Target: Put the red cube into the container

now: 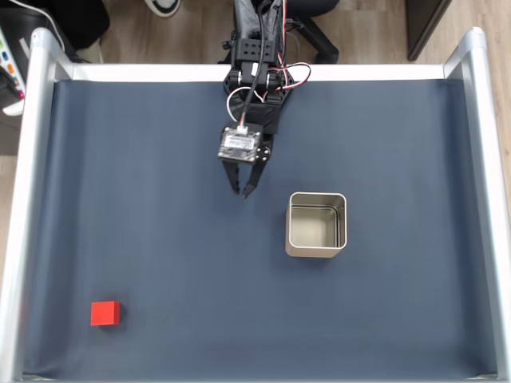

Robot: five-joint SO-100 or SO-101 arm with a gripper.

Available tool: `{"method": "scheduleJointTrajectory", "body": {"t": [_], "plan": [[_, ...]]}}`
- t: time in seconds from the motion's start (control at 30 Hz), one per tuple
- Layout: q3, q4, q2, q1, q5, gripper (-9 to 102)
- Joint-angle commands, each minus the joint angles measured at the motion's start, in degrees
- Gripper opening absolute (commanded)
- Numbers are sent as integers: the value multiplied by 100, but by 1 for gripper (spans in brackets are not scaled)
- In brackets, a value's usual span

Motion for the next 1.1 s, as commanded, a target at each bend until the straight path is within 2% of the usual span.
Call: {"method": "scheduleJointTrajectory", "body": {"t": [0.0,0.3,0.57,0.7,0.97,1.07], "plan": [[-896,62,-545,255,-185,0],[-3076,967,-2443,1187,-809,0],[-4623,984,-3973,2118,-1477,0],[-5186,835,-4605,2417,-1837,0],[-6275,360,-6047,2733,-1802,2],[-6486,-62,-6495,2856,-1811,6]]}}
